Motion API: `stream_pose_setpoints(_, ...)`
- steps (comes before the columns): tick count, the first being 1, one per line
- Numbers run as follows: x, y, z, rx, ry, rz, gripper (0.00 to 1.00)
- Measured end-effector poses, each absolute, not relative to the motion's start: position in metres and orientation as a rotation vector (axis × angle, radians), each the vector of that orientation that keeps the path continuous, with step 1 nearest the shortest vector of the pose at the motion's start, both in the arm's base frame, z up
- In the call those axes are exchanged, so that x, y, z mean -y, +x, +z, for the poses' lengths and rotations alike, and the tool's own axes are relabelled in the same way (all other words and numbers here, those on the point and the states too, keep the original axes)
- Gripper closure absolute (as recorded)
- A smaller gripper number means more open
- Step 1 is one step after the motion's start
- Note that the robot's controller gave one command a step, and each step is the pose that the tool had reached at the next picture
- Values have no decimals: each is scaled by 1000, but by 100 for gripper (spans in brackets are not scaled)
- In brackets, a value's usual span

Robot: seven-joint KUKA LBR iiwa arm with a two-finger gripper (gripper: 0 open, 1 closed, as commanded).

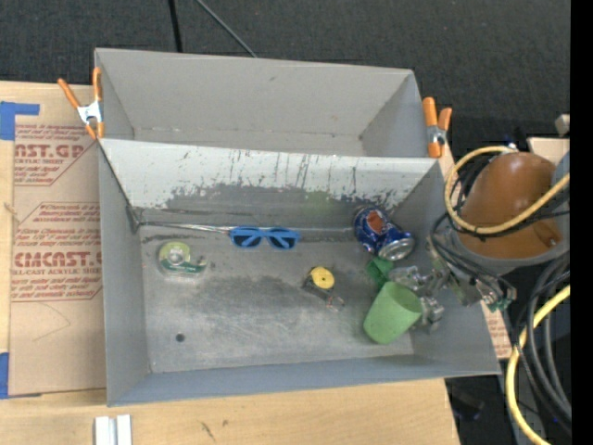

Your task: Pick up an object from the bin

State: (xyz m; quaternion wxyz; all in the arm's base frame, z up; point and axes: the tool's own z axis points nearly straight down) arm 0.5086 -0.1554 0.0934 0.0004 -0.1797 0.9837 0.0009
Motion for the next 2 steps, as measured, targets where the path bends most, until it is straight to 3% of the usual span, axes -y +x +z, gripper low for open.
stream_pose_setpoints(1,131,489,114,-3062,-700,3,100)
stream_pose_setpoints(2,109,499,212,-3048,-723,-4,100)
